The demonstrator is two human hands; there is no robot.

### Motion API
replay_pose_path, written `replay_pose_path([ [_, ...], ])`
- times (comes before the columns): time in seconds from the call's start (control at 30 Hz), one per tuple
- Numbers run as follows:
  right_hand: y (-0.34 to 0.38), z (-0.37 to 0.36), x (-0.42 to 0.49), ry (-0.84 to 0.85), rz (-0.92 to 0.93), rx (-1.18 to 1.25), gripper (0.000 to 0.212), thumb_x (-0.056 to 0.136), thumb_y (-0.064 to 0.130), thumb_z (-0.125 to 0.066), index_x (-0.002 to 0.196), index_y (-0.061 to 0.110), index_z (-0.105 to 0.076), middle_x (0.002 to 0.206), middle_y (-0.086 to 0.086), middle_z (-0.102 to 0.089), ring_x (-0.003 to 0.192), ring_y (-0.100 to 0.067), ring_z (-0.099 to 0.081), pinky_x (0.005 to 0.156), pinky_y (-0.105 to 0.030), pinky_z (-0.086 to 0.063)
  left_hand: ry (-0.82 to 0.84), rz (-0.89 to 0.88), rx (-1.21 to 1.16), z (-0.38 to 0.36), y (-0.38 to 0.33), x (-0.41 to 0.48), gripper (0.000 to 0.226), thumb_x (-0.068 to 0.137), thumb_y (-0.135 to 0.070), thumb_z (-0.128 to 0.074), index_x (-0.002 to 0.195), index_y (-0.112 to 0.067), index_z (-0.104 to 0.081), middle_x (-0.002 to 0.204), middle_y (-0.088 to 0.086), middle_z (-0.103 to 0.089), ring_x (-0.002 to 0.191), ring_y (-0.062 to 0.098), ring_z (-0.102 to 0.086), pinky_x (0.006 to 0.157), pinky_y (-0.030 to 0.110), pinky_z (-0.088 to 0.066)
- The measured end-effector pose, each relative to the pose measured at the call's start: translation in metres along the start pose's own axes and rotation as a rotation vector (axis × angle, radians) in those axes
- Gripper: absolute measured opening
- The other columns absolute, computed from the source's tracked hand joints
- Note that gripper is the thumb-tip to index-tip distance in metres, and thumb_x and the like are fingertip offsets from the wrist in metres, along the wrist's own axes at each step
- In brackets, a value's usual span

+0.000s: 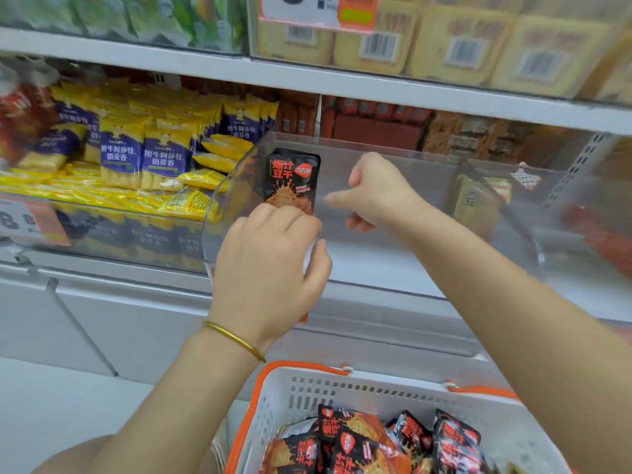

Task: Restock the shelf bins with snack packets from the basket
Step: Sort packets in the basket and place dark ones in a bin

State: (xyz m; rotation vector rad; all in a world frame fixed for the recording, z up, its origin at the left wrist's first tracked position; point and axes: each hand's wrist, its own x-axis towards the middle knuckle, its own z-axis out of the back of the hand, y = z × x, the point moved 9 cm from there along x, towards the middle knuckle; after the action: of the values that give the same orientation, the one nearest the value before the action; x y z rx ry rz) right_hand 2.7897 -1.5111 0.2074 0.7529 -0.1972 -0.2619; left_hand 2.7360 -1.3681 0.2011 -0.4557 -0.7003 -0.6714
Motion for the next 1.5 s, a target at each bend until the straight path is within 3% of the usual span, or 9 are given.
replay_pose_path([
  [0.17, -0.043, 0.034, -0.122, 0.143, 0.075, 0.142, 0.024, 0.082, 0.012, -0.07, 0.077, 0.012, -0.046, 0.056, -0.01, -0.052, 0.039, -0.018, -0.054, 0.036, -0.024, -0.039, 0.002, -0.142, -0.132, 0.002, -0.065, -0.028, 0.022, 0.084, -0.023, -0.047, 0.081, -0.01, -0.065, 0.074, 0.005, -0.061, 0.07, 0.03, -0.055, 0.059, 0.043, -0.044],
  [0.33, -0.191, -0.032, -0.174, 0.538, -0.28, -0.064, 0.008, 0.089, 0.004, -0.059, 0.084, 0.007, -0.053, 0.062, -0.009, -0.058, 0.041, -0.012, -0.058, 0.038, -0.023, -0.048, 0.464, -0.202, -0.132, -0.07, -0.11, -0.087, 0.033, 0.081, -0.032, -0.037, 0.08, -0.015, -0.066, 0.072, 0.002, -0.064, 0.071, 0.029, -0.061, 0.054, 0.035, -0.05],
  [0.47, -0.306, -0.086, -0.198, 0.644, -0.404, -0.417, 0.021, 0.086, 0.011, -0.063, 0.103, 0.0, -0.062, 0.092, -0.015, -0.067, 0.083, -0.025, -0.066, 0.072, -0.035, -0.053, 0.739, -0.228, -0.024, -0.125, -0.123, -0.129, 0.06, 0.076, -0.042, -0.011, 0.099, -0.022, -0.062, 0.098, -0.001, -0.065, 0.098, 0.024, -0.059, 0.072, 0.036, -0.051],
  [0.63, -0.343, -0.086, -0.199, 0.401, -0.378, -0.731, 0.046, 0.085, 0.011, -0.063, 0.127, 0.013, -0.045, 0.131, -0.012, -0.04, 0.122, -0.034, -0.042, 0.091, -0.042, -0.046, 0.842, -0.261, 0.008, -0.148, -0.119, -0.149, 0.044, 0.087, -0.035, -0.024, 0.104, -0.02, -0.061, 0.104, 0.0, -0.063, 0.105, 0.022, -0.056, 0.078, 0.037, -0.05],
  [0.87, -0.356, -0.086, -0.19, 0.413, -0.394, -0.63, 0.031, 0.083, 0.032, -0.07, 0.105, 0.02, -0.052, 0.115, -0.004, -0.054, 0.112, -0.027, -0.05, 0.087, -0.038, -0.045, 0.902, -0.256, -0.041, -0.161, -0.121, -0.154, 0.042, 0.088, -0.033, -0.025, 0.099, -0.018, -0.063, 0.102, 0.001, -0.064, 0.107, 0.023, -0.055, 0.084, 0.039, -0.051],
  [1.0, -0.324, -0.087, -0.171, 0.438, -0.273, -0.237, 0.021, 0.082, 0.014, -0.071, 0.076, 0.02, -0.051, 0.082, 0.002, -0.057, 0.081, -0.018, -0.056, 0.071, -0.029, -0.046, 1.004, -0.092, -0.163, -0.171, -0.115, -0.159, 0.026, 0.094, -0.03, -0.047, 0.115, -0.02, -0.059, 0.113, 0.003, -0.062, 0.107, 0.022, -0.056, 0.09, 0.04, -0.049],
  [1.1, -0.283, -0.068, -0.161, 0.4, -0.212, 0.078, 0.024, 0.08, 0.004, -0.072, 0.071, 0.021, -0.056, 0.066, 0.004, -0.055, 0.061, -0.01, -0.051, 0.057, -0.019, -0.041, 1.094, 0.094, -0.293, -0.175, -0.113, -0.163, 0.048, 0.089, -0.036, -0.06, 0.131, -0.017, -0.047, 0.127, 0.001, -0.055, 0.112, 0.018, -0.055, 0.092, 0.034, -0.046],
  [1.37, -0.224, -0.04, -0.175, 0.318, -0.353, 0.853, 0.015, 0.076, 0.009, -0.069, 0.089, 0.013, -0.061, 0.069, 0.0, -0.067, 0.056, -0.008, -0.064, 0.047, -0.021, -0.049, 0.869, 0.419, -0.678, -0.135, -0.096, -0.121, 0.012, 0.084, -0.01, -0.068, 0.086, -0.015, -0.057, 0.086, 0.015, -0.068, 0.084, 0.031, -0.066, 0.079, 0.046, -0.053],
  [1.5, -0.178, -0.034, -0.191, 0.479, -0.257, 0.83, 0.03, 0.063, 0.016, -0.069, 0.093, 0.013, -0.065, 0.078, -0.003, -0.072, 0.063, -0.015, -0.068, 0.056, -0.026, -0.057, 0.686, 0.437, -0.8, -0.087, -0.085, -0.083, 0.012, 0.082, -0.008, -0.069, 0.078, -0.008, -0.057, 0.075, 0.022, -0.066, 0.067, 0.022, -0.061, 0.069, 0.044, -0.054],
])
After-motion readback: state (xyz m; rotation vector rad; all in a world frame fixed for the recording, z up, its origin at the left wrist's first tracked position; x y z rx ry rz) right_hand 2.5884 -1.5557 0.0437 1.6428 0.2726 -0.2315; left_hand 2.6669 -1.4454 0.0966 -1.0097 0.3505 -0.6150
